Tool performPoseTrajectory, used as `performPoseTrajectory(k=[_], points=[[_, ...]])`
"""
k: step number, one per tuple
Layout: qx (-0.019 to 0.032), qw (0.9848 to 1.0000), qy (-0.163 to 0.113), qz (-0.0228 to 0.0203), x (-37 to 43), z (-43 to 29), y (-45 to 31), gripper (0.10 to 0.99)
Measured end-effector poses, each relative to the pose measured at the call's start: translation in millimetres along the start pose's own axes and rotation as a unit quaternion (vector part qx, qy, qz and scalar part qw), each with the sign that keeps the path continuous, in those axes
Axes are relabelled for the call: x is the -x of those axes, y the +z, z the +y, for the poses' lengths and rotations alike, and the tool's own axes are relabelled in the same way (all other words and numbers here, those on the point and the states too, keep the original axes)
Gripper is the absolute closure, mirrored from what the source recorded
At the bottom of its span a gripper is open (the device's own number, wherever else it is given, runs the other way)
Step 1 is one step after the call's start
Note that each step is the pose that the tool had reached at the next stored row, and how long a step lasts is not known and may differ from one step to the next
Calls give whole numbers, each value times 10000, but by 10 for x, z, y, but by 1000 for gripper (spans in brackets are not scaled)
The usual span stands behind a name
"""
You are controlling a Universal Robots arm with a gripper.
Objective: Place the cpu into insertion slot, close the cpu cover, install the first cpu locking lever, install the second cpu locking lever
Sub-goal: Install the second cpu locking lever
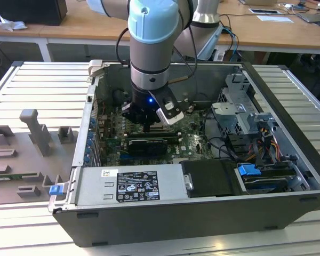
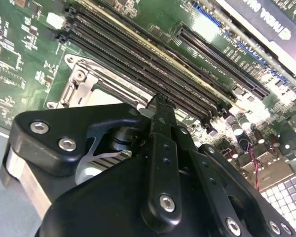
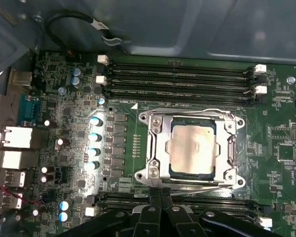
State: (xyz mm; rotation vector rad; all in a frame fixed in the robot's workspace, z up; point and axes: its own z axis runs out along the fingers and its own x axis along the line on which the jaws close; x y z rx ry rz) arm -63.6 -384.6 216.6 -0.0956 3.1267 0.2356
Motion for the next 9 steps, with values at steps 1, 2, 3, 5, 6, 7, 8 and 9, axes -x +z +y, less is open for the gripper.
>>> performPoseTrajectory(k=[1, 2, 3, 5, 6, 7, 8, 9], points=[[46, 10000, -11, -3, -20, -6, 6, 980], [137, 9999, -16, -13, -52, -17, 12, 980], [197, 9998, -18, -21, -63, -31, 19, 980], [234, 9997, -20, -27, -70, -46, 26, 980], [244, 9997, -19, -28, -73, -48, 30, 980], [255, 9997, -20, -28, -76, -51, 32, 980], [271, 9996, -20, -29, -79, -55, 34, 980], [303, 9995, -20, -32, -89, -62, 34, 980]])
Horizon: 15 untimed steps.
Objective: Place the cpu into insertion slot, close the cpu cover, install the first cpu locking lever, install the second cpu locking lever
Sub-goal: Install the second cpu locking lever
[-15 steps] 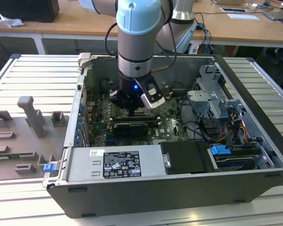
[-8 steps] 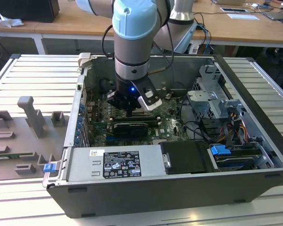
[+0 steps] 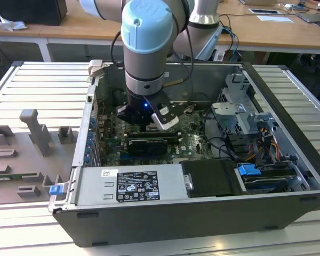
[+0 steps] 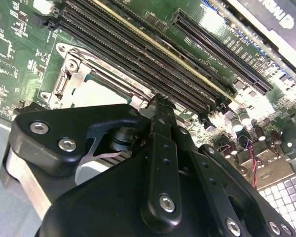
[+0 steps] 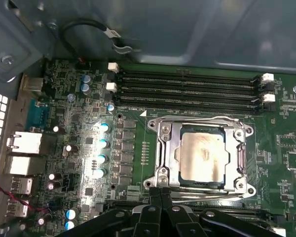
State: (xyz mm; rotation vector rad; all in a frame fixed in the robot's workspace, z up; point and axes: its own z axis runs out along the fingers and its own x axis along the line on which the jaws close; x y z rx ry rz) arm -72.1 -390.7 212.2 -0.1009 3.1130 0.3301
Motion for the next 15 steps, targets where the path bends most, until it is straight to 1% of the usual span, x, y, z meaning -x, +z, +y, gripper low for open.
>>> performPoseTrajectory(k=[1, 2, 4, 5, 6, 9, 12, 13, 15], points=[[69, 10000, -1, -8, -25, -15, 0, 980], [88, 10000, -1, -12, -42, -23, 3, 980], [98, 10000, -2, -13, -46, -38, 13, 980], [110, 9999, -2, -13, -47, -46, 17, 980], [134, 9999, -1, -16, -48, -57, 21, 980], [163, 9999, -2, -23, -50, -72, 43, 980], [228, 9997, -4, -33, -51, -85, 66, 980], [273, 9996, -4, -38, -51, -89, 81, 980], [295, 9996, -4, -43, -52, -93, 97, 980]])
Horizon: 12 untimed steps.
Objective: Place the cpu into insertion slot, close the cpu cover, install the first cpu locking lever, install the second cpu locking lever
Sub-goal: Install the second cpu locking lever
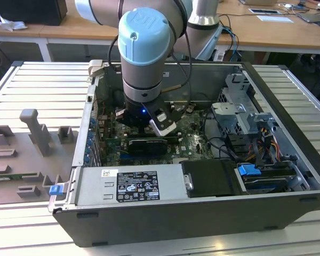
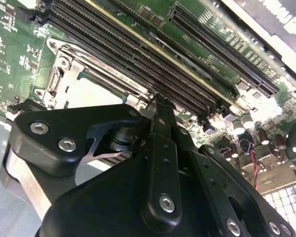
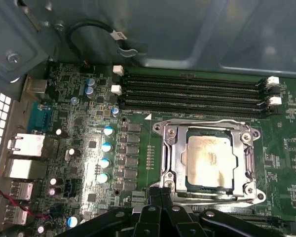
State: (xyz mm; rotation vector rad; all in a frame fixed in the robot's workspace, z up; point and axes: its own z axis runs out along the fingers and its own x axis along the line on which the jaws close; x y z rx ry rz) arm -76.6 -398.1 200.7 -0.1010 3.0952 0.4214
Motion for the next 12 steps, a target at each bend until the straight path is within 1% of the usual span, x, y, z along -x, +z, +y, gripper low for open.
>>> performPoseTrajectory(k=[2, 5, 6, 7, 9, 11, 12], points=[[19, 10000, -1, -4, -1, -7, 22, 980], [35, 10000, -2, -8, -2, -16, 53, 980], [49, 10000, -2, -12, -4, -18, 55, 980], [77, 10000, -2, -15, -4, -18, 55, 980], [112, 9999, -2, -18, -4, -11, 35, 980], [136, 9999, -2, -19, -3, 8, -37, 980], [140, 9999, -2, -19, -2, 13, -56, 980]])
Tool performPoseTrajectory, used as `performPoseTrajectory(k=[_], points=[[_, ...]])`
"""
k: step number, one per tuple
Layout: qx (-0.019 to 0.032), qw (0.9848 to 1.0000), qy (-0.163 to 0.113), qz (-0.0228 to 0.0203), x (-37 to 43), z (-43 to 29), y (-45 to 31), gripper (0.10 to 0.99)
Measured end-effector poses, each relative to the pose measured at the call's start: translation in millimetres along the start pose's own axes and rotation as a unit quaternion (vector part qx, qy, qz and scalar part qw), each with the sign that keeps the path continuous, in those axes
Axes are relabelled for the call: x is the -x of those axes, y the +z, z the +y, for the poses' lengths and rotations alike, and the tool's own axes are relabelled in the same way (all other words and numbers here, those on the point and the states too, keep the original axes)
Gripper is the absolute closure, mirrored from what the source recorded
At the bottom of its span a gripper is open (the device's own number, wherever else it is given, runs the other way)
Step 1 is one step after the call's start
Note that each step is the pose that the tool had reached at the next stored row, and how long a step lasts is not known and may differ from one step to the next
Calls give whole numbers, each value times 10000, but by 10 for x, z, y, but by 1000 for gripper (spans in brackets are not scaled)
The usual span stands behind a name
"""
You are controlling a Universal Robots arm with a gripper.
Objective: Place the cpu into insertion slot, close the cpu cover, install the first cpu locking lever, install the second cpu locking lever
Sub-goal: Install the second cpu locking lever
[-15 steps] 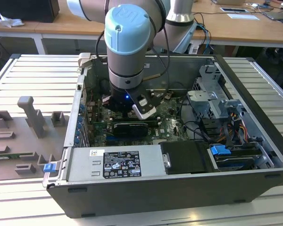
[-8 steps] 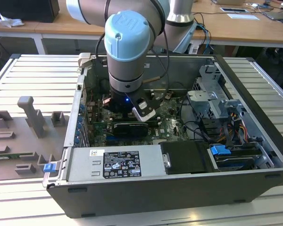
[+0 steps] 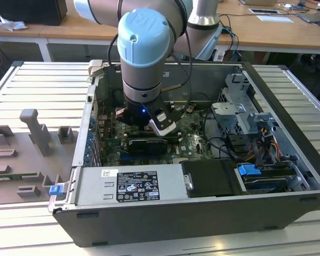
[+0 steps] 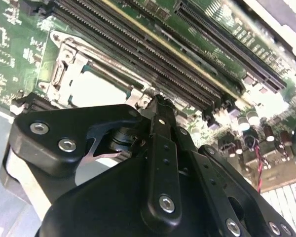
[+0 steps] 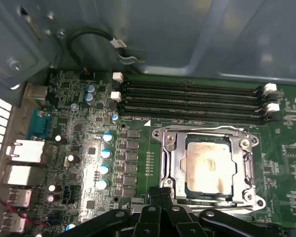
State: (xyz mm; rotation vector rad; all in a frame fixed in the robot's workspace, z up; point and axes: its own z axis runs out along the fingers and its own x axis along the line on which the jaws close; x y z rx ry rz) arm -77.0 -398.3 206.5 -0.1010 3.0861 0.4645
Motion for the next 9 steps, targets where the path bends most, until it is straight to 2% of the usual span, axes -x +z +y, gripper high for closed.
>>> performPoseTrajectory(k=[7, 9], points=[[13, 10000, 0, -1, 3, 28, -88, 980], [13, 10000, 0, -1, 3, 28, -88, 980]])
